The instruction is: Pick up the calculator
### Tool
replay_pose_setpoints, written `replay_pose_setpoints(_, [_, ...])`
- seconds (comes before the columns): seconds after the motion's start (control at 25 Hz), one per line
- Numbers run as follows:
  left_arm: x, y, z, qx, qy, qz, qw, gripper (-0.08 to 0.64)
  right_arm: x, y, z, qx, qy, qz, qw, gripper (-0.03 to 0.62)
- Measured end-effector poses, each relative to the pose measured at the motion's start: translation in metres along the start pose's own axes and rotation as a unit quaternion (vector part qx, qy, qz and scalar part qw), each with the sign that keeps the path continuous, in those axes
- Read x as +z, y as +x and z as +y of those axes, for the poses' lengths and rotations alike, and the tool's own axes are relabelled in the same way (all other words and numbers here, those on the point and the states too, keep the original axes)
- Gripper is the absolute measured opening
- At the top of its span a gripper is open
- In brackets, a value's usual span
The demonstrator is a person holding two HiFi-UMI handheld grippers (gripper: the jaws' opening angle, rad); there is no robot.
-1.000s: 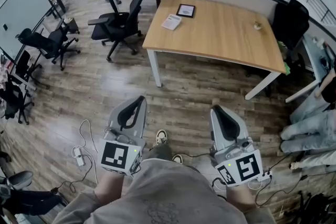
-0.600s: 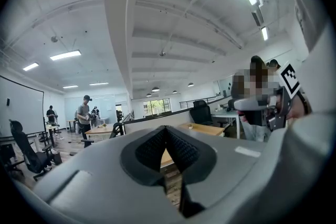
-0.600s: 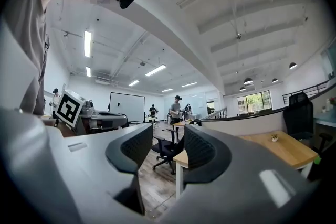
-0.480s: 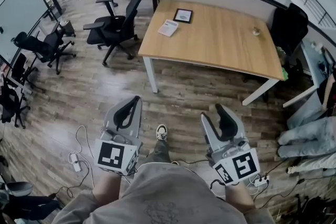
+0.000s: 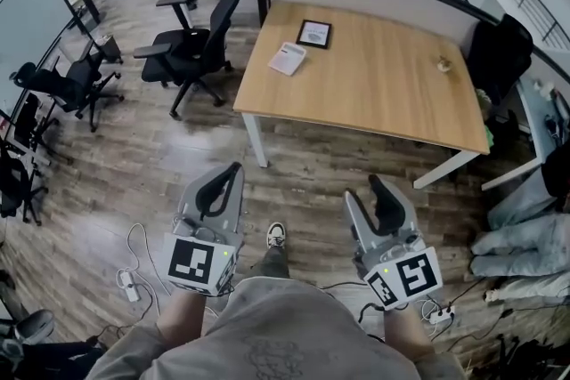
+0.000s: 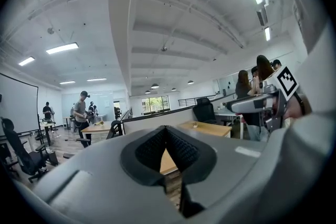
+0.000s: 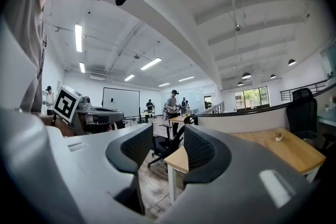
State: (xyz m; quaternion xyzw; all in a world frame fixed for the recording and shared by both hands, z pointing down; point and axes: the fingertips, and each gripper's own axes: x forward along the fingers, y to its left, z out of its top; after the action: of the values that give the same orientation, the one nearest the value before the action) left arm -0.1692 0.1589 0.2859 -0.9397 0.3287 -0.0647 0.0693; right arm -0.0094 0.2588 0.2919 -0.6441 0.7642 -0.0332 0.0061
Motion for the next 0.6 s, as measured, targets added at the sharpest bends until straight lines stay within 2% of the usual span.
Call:
replay_pose_setpoints(0.4, [-0.006,0.084,0.096,-0.012,-0.003,0.005,0.9999,0.002,0.004,0.127,-0.032,-0.011,0.009,0.020,1.000,0.169])
replay_pose_setpoints(0.6, [-0.014,0.116,0.131,-0.018,-0.023,0.032,0.9990,0.002,0.004,0.179,-0.043,-0.015,0.009,0.025,1.000,0.169])
